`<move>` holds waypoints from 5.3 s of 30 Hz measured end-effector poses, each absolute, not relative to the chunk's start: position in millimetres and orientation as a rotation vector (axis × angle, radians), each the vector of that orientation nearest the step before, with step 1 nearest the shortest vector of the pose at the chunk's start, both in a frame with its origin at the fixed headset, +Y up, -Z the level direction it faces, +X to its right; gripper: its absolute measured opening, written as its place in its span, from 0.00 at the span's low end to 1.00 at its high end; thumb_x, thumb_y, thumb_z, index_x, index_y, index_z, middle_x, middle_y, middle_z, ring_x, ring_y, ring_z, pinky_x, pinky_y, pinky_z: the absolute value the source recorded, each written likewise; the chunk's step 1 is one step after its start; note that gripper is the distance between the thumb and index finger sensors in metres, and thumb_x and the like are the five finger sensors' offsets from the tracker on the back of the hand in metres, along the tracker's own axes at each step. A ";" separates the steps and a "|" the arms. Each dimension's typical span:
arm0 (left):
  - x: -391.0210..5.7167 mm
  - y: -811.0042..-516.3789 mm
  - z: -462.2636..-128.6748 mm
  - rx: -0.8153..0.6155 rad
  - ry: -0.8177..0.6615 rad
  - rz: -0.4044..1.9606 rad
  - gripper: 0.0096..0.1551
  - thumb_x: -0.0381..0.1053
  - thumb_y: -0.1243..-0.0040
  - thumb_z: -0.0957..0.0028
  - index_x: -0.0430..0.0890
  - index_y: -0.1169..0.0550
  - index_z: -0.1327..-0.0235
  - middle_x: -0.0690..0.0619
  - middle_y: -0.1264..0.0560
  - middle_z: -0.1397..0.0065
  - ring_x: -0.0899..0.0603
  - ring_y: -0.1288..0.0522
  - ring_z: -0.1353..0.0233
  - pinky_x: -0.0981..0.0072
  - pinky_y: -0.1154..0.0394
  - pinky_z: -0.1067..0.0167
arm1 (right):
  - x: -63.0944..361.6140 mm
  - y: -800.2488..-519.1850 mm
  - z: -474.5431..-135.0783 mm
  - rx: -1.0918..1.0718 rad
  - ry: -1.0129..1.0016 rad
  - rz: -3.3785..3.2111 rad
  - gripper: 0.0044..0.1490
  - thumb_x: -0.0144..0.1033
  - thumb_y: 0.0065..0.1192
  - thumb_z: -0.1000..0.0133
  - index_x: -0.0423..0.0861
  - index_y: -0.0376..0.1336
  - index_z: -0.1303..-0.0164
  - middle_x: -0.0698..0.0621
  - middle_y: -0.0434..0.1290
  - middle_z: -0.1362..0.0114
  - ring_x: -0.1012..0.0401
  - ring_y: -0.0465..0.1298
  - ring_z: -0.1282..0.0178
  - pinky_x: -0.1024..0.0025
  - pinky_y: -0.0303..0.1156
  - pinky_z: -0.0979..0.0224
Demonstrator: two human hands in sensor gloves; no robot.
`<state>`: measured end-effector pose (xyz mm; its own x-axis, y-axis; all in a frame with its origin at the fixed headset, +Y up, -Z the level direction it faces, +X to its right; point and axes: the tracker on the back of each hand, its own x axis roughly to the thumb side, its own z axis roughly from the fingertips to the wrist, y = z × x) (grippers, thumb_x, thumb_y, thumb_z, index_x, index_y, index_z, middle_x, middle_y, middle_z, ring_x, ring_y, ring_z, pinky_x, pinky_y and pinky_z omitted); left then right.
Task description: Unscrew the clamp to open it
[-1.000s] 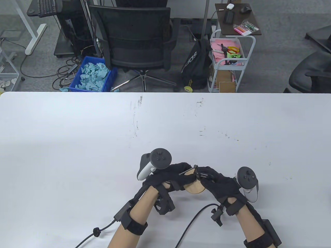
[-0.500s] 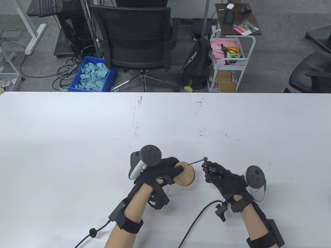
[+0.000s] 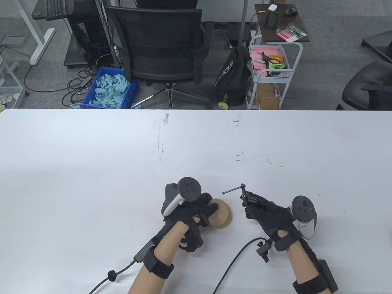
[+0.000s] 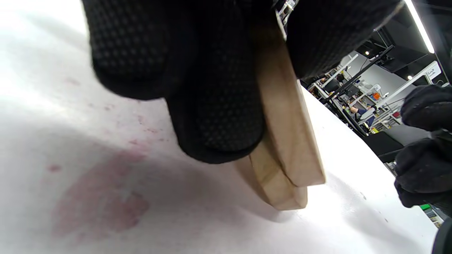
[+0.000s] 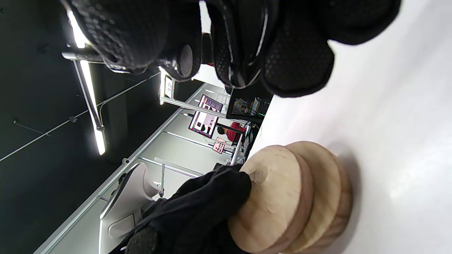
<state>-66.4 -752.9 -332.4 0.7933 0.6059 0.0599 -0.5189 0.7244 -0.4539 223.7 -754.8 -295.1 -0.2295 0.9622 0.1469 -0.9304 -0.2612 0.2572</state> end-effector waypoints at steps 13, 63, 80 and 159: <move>-73.0 -745.0 -333.3 -0.362 -0.188 0.598 0.31 0.61 0.34 0.48 0.50 0.23 0.35 0.45 0.20 0.37 0.53 0.08 0.65 0.69 0.14 0.62 | 224.7 -755.5 -295.6 0.304 0.148 1.803 0.31 0.49 0.66 0.50 0.58 0.67 0.34 0.46 0.69 0.34 0.56 0.80 0.50 0.47 0.69 0.43; -110.7 -693.9 -301.1 -0.002 -0.223 0.078 0.75 0.80 0.35 0.65 0.49 0.61 0.20 0.41 0.65 0.14 0.24 0.63 0.15 0.28 0.54 0.22 | 280.6 -738.0 -305.6 -0.112 -0.072 2.212 0.41 0.52 0.67 0.53 0.41 0.63 0.33 0.47 0.75 0.48 0.61 0.81 0.75 0.60 0.75 0.70; -158.5 -725.6 -278.5 -0.035 -0.150 0.040 0.68 0.83 0.43 0.62 0.54 0.57 0.18 0.43 0.68 0.16 0.25 0.69 0.18 0.25 0.59 0.25 | 273.2 -757.0 -328.0 -0.332 0.142 2.475 0.40 0.52 0.72 0.56 0.44 0.67 0.37 0.51 0.77 0.53 0.59 0.79 0.86 0.65 0.75 0.78; -148.2 -735.4 -272.7 -0.102 -0.293 -0.047 0.68 0.84 0.41 0.66 0.61 0.59 0.20 0.48 0.72 0.16 0.26 0.73 0.19 0.21 0.64 0.29 | 171.8 -750.4 -269.1 0.687 0.235 2.955 0.65 0.85 0.51 0.63 0.65 0.37 0.20 0.53 0.37 0.15 0.41 0.39 0.13 0.27 0.32 0.25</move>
